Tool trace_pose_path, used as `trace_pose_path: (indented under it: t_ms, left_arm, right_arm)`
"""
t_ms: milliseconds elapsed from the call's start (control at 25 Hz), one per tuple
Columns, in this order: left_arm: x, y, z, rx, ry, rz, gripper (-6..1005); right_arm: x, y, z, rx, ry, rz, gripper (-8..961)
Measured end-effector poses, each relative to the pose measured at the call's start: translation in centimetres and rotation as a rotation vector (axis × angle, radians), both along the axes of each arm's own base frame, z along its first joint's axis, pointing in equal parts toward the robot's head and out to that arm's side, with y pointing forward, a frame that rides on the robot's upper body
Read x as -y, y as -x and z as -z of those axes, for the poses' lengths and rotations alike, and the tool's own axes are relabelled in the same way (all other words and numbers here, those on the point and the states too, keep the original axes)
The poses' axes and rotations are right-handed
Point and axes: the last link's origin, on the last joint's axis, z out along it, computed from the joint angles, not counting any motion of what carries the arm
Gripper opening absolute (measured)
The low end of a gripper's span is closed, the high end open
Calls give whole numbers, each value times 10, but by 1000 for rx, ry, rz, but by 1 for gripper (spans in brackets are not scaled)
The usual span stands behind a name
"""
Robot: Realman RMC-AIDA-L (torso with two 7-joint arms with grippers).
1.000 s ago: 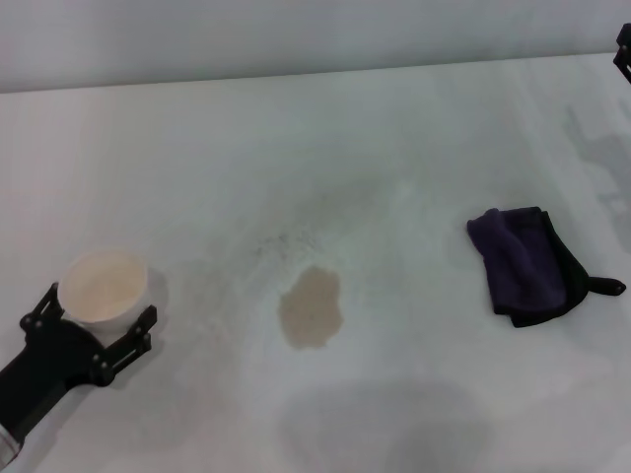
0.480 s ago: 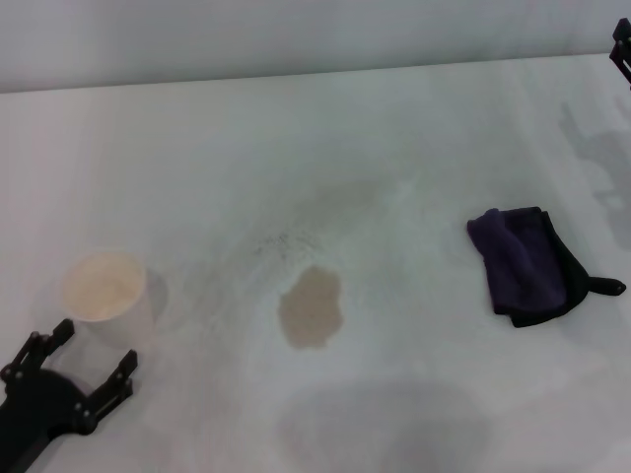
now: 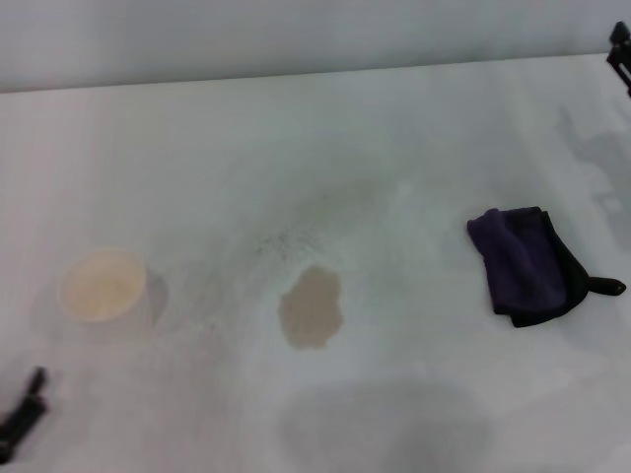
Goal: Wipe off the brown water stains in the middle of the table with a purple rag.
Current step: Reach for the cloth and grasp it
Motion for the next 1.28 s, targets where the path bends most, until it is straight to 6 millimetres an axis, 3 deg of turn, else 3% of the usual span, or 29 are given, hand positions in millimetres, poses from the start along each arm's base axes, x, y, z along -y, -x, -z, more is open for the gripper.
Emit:
trace_pose_path:
  t_ms: [240, 520, 680, 840, 1000, 1120, 1280]
  left_arm:
    - [6, 16, -31, 29, -219, -121, 892]
    - [-10, 15, -49, 100, -322, -116, 892]
    - [-21, 11, -57, 140, -363, -93, 892]
    - [-29, 8, -60, 144, -371, -65, 892]
    - [-35, 5, -62, 142, -379, -43, 892]
    - [-40, 3, -65, 139, -386, -25, 892]
    - [-47, -1, -67, 137, -391, -2, 893]
  right_arm:
    - [-5, 15, 6, -98, 115, -98, 825]
    - [-36, 37, -30, -383, 349, -94, 825]
    - [-49, 63, -60, -383, 505, -57, 825]
    - [-53, 90, -91, -288, 642, 97, 825]
    - [-48, 115, -105, -121, 728, 282, 825]
    - [-43, 138, -100, 3, 799, 386, 825]
    - [-37, 157, -70, 157, 926, 531, 825]
